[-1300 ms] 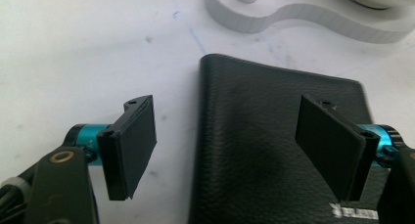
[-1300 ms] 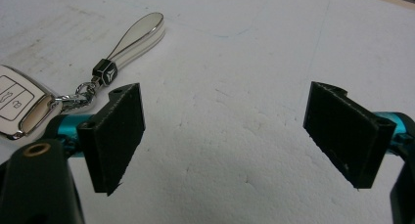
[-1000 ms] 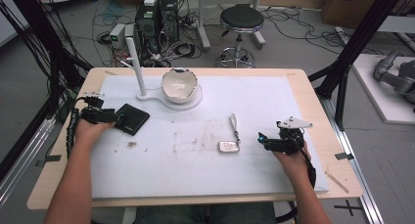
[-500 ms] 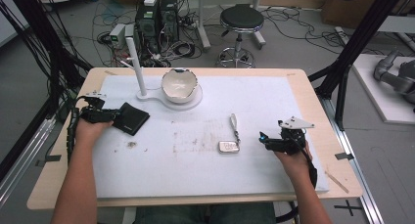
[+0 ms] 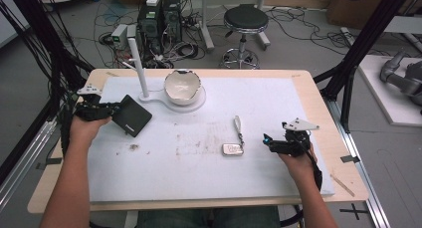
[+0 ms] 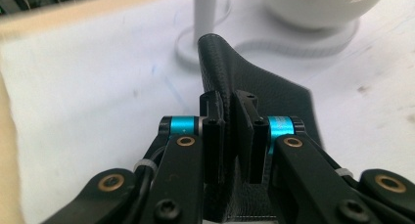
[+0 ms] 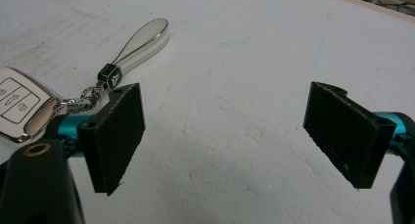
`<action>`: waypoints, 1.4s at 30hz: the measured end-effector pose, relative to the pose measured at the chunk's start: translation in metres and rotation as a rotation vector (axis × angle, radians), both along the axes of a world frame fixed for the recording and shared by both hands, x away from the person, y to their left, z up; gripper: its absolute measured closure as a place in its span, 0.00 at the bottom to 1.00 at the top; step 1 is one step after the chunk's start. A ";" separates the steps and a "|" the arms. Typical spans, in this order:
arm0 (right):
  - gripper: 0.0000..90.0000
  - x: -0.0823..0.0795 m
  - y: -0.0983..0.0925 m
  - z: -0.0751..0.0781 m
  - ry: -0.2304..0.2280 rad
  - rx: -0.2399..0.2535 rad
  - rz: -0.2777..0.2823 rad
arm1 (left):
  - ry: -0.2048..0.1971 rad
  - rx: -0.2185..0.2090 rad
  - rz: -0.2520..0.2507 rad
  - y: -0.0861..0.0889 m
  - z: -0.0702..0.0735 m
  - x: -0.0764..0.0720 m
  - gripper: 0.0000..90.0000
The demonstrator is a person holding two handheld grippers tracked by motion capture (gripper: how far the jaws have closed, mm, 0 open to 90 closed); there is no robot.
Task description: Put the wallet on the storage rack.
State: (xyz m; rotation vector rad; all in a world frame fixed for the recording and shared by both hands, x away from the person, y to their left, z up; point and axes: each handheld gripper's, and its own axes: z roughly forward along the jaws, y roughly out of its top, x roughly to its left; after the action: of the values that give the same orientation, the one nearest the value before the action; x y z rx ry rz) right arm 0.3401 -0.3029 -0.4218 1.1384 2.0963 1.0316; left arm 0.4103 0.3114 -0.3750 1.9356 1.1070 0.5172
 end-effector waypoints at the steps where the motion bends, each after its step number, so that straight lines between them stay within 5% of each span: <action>1: 0.17 0.000 0.000 0.000 -0.001 -0.002 0.003 | -0.013 0.009 -0.012 -0.003 0.008 -0.001 0.91; 10: 0.17 0.001 0.000 0.001 -0.004 0.010 0.002 | -0.139 0.054 -0.124 -0.041 0.077 -0.004 0.91; 20: 0.17 0.001 0.001 0.001 -0.008 0.010 0.007 | -0.209 0.094 -0.195 -0.097 0.117 0.013 0.91; 26: 0.17 0.000 0.000 0.002 -0.007 0.010 0.004 | -0.221 0.110 -0.196 -0.119 0.124 0.032 0.91; 42: 0.17 -0.001 -0.003 0.000 -0.001 0.008 -0.002 | -0.200 0.112 -0.189 -0.154 0.107 0.076 0.91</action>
State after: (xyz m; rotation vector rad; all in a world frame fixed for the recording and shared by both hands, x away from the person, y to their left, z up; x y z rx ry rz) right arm 0.3393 -0.3057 -0.4220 1.1439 2.0920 1.0401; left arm 0.4862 0.1578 -0.2685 2.0109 0.7741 0.6634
